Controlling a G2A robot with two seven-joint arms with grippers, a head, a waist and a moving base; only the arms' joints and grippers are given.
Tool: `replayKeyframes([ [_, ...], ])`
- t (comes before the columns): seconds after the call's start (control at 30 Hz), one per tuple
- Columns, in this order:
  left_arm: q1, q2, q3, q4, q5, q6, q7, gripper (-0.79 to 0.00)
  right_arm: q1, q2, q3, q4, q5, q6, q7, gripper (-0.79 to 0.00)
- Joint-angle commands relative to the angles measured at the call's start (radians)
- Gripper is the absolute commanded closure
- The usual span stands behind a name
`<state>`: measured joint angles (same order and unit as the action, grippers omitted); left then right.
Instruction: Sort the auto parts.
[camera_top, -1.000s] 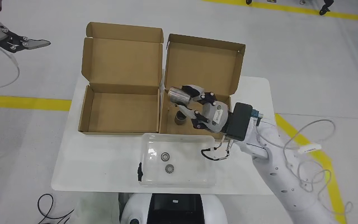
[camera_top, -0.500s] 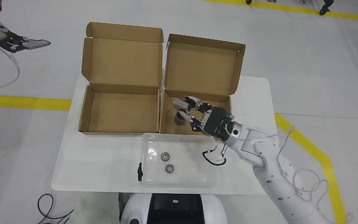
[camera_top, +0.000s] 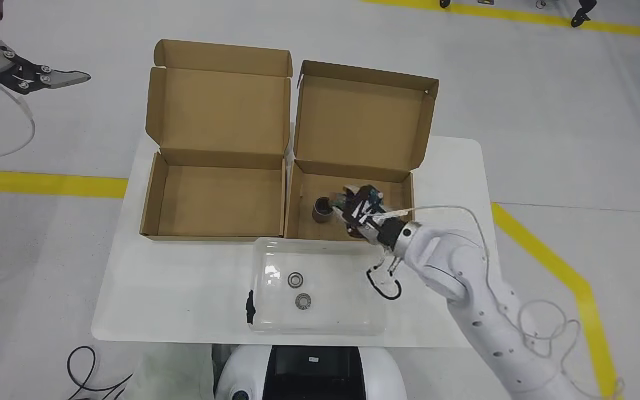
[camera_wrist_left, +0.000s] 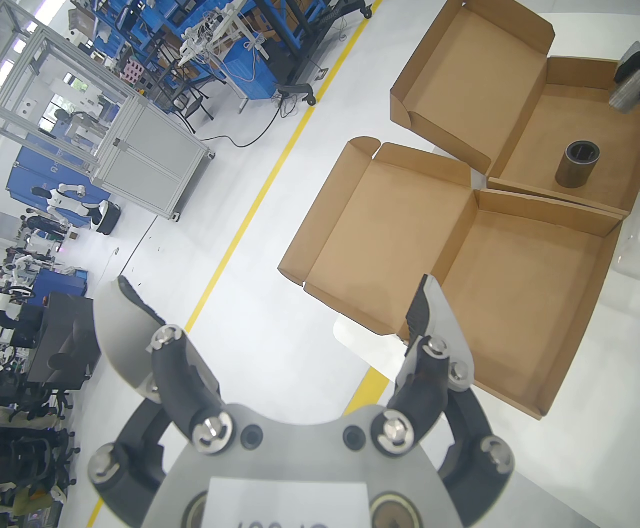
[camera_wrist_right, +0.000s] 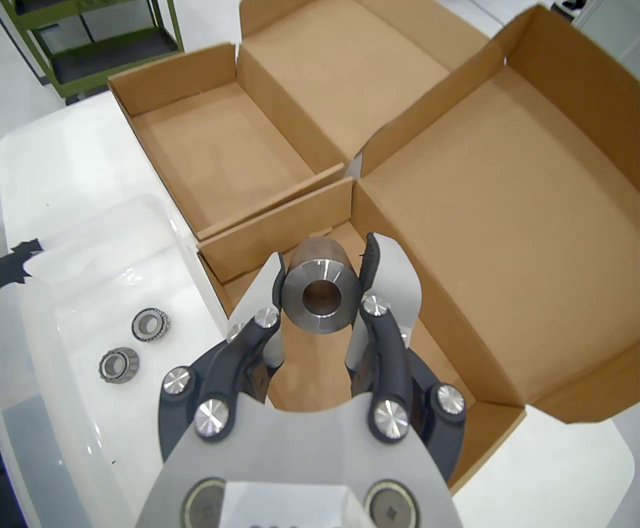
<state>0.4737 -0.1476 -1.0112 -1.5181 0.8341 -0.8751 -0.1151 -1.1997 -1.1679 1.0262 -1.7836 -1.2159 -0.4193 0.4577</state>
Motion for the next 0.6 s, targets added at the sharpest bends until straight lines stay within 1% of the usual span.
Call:
replayKeyframes([
  [0.0, 0.000, 0.000, 0.000, 0.000, 0.000, 0.000, 0.000, -0.785, 0.006, -0.002, -0.006, 0.008, -0.004, 0.019, 0.051, 0.000],
  [0.27, 0.000, 0.000, 0.000, 0.000, 0.000, 0.000, 0.000, -0.785, 0.059, -0.014, -0.044, 0.049, -0.009, 0.073, 0.228, 0.000],
  [0.57, 0.000, 0.000, 0.000, 0.000, 0.000, 0.000, 0.000, -0.785, 0.141, -0.037, -0.101, 0.153, 0.033, 0.079, 0.278, 0.000],
])
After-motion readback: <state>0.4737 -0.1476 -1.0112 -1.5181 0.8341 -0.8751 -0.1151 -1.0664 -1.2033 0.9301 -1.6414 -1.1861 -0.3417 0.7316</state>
